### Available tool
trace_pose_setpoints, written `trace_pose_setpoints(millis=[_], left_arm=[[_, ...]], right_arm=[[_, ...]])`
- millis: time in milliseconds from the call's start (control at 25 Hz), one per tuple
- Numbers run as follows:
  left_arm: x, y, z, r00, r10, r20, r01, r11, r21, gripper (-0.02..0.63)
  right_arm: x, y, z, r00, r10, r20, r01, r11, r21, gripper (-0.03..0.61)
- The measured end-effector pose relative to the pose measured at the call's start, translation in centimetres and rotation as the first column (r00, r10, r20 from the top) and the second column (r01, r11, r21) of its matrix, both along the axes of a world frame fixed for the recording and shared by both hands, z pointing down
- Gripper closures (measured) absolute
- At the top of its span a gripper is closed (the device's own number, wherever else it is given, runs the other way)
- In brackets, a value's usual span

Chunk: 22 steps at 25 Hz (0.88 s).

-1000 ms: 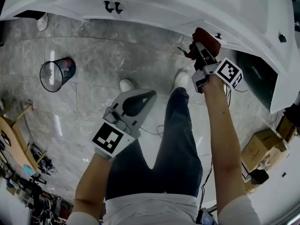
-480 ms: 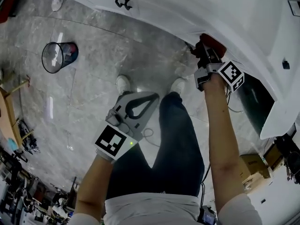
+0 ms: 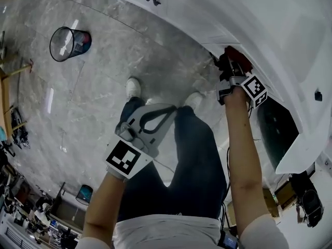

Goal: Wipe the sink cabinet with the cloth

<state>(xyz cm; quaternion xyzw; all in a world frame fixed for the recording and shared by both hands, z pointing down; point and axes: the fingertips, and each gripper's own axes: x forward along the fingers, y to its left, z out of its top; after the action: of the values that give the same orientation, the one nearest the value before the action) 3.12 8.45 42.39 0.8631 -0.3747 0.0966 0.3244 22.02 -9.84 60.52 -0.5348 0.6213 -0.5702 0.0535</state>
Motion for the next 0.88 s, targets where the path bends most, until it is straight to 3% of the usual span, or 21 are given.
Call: trace_pose_setpoints(millis=[520, 880], left_arm=[[0.6, 1.1, 1.1, 0.990, -0.134, 0.031, 0.135, 0.990, -0.041, 0.603], [1.8, 0.8, 0.9, 0.988, -0.152, 0.021, 0.153, 0.987, -0.046, 0.603]], right_arm=[[0.6, -0.1, 5.0, 0.996, -0.070, -0.049, 0.070, 0.998, -0.004, 0.482], [1.6, 0.3, 5.6, 0.992, -0.101, -0.073, 0.102, 0.995, 0.013, 0.482]])
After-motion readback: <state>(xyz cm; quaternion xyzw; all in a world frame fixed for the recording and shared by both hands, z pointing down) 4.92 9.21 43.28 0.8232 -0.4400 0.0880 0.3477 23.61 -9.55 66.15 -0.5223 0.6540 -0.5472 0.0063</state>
